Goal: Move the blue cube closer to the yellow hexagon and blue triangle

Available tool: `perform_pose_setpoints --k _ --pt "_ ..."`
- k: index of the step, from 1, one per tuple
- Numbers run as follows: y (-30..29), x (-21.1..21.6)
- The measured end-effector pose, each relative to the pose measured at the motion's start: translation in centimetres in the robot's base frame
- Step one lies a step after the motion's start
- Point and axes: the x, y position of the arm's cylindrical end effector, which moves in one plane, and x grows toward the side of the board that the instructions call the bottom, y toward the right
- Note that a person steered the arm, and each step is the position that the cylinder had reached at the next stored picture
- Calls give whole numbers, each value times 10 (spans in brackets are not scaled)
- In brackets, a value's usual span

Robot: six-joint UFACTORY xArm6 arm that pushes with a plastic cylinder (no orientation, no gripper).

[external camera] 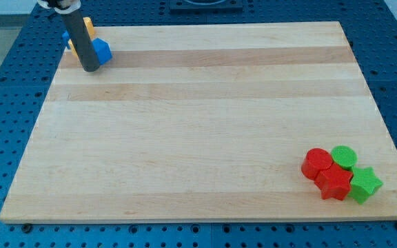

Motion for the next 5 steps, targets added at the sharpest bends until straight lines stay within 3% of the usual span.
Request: perform_pose_setpoints --k 3,5 --pt "2 -34" --pt "31 -35"
